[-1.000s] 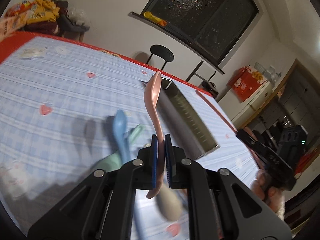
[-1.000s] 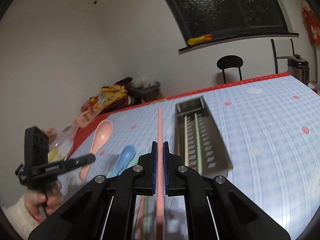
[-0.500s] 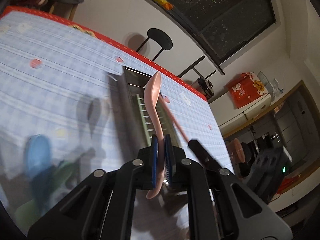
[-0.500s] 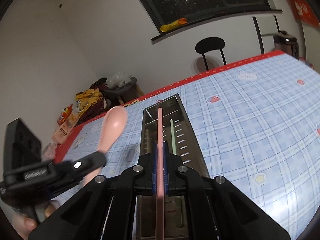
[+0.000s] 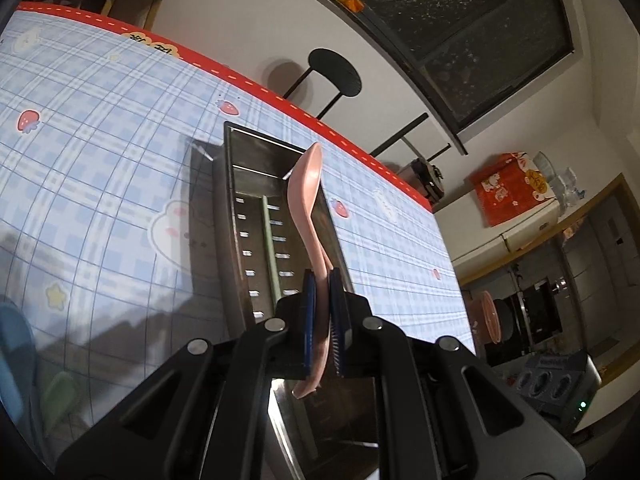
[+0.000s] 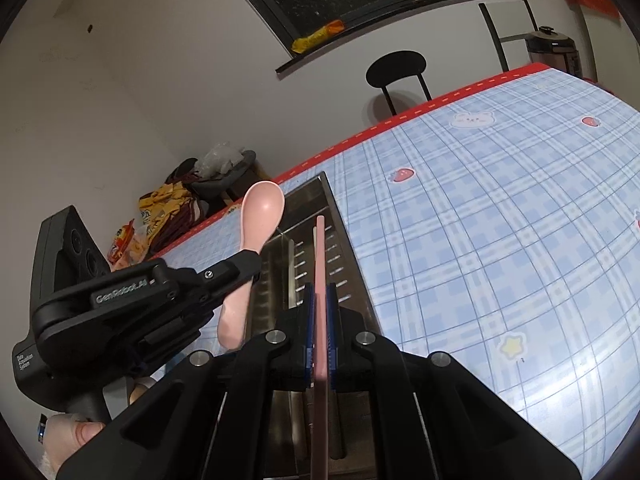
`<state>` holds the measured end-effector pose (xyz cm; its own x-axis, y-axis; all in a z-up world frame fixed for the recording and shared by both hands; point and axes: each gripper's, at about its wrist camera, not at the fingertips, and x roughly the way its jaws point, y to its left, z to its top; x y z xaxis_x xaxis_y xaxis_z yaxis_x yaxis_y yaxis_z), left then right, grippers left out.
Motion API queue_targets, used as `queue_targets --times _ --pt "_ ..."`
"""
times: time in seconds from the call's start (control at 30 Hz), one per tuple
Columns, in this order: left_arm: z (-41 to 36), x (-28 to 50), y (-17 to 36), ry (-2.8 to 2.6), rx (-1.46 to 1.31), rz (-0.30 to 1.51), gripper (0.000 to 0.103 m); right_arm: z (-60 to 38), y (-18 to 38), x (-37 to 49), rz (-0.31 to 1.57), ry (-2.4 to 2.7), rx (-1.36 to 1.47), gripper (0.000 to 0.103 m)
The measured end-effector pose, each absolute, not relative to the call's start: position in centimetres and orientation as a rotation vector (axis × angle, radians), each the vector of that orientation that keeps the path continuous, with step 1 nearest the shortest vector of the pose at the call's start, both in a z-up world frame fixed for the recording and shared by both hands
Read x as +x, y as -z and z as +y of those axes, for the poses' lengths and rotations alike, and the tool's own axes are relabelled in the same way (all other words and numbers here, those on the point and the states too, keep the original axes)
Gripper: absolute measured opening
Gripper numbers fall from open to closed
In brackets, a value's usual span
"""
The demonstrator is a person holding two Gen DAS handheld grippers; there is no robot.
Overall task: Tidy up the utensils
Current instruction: 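Open both tools to drop the spoon and chopsticks into the tray, then move both tools back toward the utensil pile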
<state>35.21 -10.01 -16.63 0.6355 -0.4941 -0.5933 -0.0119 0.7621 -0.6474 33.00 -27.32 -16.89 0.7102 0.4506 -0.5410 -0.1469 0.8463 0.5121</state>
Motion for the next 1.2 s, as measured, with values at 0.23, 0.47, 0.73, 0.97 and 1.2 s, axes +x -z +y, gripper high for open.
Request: queue_targets --times 0.23,0.47,0.73,0.97,1.2 --pt "-10.1 36.2 16.6 0.236 -0.634 0.85 0.027 -27.5 16.8 33.1 0.696 -0.329 0.467 0.008" --pt "-8.9 33.4 11.7 0.252 -0.48 0.721 0.06 -28.7 15.6 32.2 0.624 -0.28 0.487 0.055" --pt "-5.2 27.5 8.2 0.182 -0.276 0.606 0.096 -26.9 14.0 30.3 0.579 -0.237 0.347 0.097" --pt "-0.8 20.2 7.9 0.134 -0.094 0.603 0.097 -23.6 12.9 26.5 0.539 -0.317 0.207 0.097" --pt "3.3 13.7 10.8 0.157 -0.074 0.636 0.097 -20.5 12.8 20.7 0.487 -0.452 0.135 0.097"
